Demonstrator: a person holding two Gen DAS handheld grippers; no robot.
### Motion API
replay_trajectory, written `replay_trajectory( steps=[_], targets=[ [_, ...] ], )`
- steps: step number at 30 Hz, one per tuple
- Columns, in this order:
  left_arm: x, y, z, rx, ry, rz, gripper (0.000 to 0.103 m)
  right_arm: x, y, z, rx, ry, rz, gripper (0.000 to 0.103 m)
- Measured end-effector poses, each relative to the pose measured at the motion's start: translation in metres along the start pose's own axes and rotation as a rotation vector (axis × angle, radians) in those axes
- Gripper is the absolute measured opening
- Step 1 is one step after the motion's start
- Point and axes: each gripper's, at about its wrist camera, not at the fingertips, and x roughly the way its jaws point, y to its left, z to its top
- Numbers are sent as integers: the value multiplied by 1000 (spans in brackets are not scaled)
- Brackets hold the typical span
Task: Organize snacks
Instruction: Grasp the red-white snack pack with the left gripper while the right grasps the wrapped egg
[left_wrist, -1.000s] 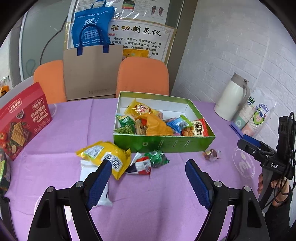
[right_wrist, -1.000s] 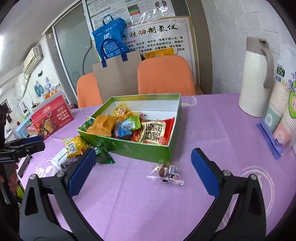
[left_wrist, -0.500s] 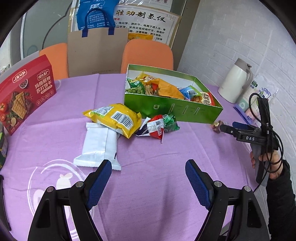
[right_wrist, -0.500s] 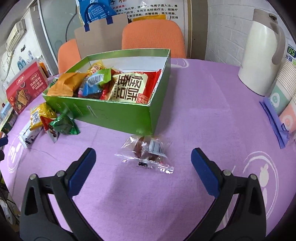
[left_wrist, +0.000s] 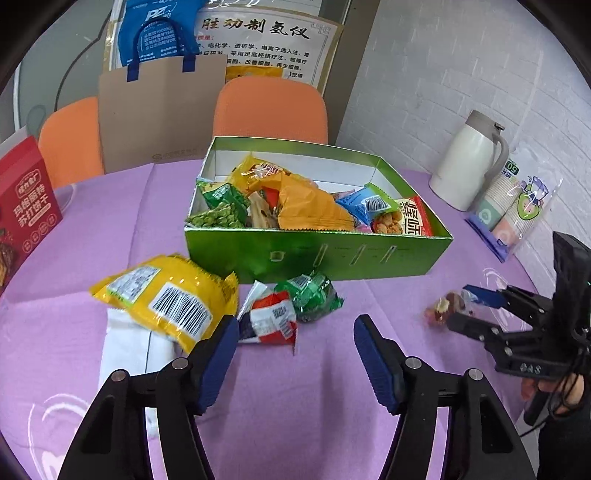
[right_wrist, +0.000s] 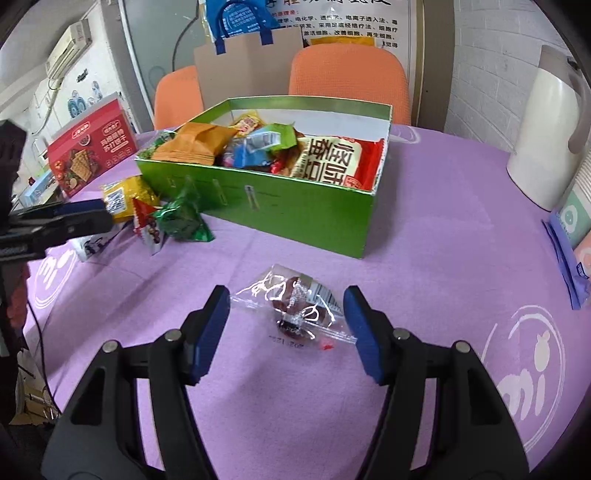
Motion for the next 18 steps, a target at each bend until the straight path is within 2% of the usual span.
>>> replay_trajectory(
  steps=[2, 6, 7, 18],
  targets=[
    [16, 2, 6, 9, 21, 17, 64, -3, 1, -1, 2, -5, 7, 65],
    [44, 10, 3, 14, 108, 44, 46, -5, 2, 0, 12, -8, 6, 65],
    [49, 11, 0, 21, 126, 51, 44, -5, 2, 0, 13, -8, 8, 65],
    [50, 8, -9, 24, 128, 19, 46, 4, 6, 2, 23, 5, 35, 65]
  ],
)
